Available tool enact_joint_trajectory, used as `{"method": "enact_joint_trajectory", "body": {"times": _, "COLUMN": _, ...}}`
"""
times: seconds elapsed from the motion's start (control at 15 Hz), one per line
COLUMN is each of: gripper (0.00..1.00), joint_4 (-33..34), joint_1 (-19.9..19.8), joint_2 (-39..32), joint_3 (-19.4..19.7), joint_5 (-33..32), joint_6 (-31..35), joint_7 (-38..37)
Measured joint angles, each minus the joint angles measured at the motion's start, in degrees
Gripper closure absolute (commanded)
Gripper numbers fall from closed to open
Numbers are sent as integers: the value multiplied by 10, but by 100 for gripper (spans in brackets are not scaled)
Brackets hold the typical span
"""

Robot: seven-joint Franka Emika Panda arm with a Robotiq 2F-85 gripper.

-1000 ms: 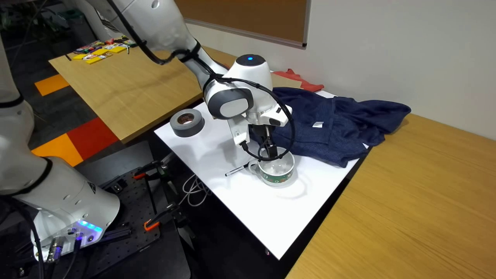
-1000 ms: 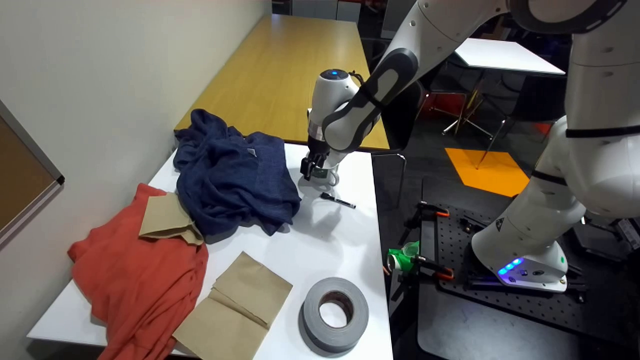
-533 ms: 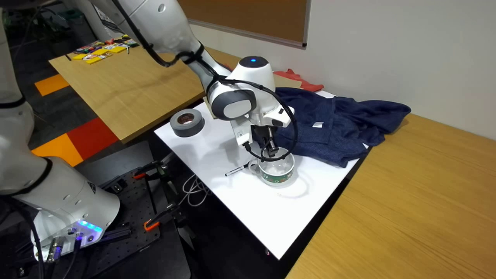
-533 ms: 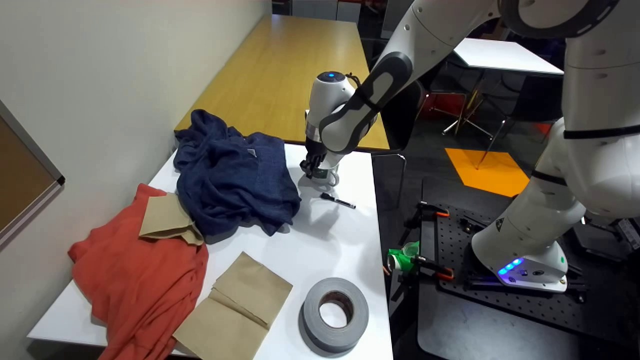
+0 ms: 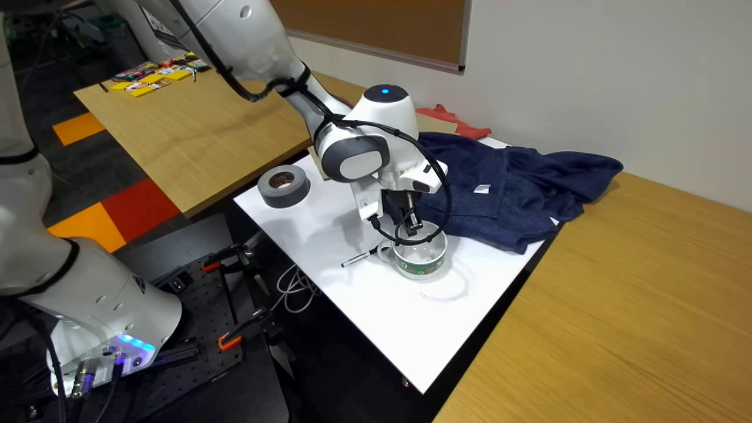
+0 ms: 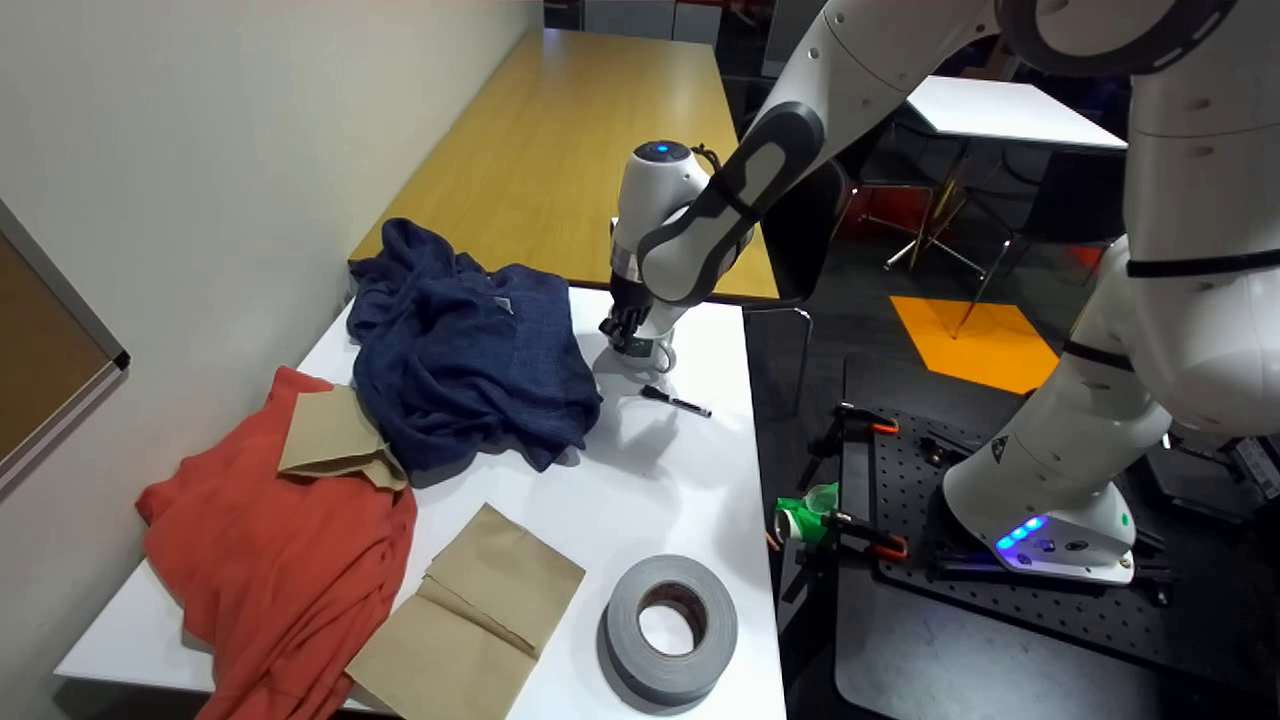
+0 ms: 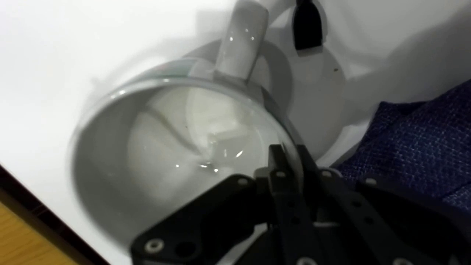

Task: Move the cup to the left

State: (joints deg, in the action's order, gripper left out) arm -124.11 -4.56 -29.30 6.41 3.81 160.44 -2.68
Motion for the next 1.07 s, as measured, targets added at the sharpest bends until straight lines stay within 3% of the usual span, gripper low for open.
{"method": "enact_joint_trajectory", "body": {"times": 0.6, "gripper": 98, "joint_4": -9, "joint_1": -25, "joint_2": 29, "joint_3": -39, "joint_5": 22, "joint_6": 1, "joint_7": 3}}
{"method": "enact_joint_trajectory", "body": {"times": 1.07, "gripper": 98, "joint_4": -66, "joint_1": -26, "joint_2": 102, "joint_3": -64, "joint_5": 26, "joint_6": 1, "joint_7": 28}}
